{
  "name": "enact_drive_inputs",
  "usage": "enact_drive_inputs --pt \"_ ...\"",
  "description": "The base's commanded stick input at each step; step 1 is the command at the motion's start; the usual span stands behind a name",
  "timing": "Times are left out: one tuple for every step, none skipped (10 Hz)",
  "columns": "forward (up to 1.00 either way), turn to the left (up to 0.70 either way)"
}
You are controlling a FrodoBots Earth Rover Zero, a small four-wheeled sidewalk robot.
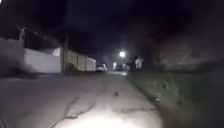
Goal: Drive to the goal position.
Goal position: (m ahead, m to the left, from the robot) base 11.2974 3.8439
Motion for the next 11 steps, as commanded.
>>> enact_drive_inputs --pt "0.50 0.00" --pt "0.50 0.00" --pt "0.50 0.00" --pt "0.50 0.00" --pt "0.50 0.00" --pt "0.50 0.00" --pt "0.50 0.00" --pt "0.50 0.00" --pt "0.50 0.00" --pt "0.50 0.00" --pt "0.50 0.00"
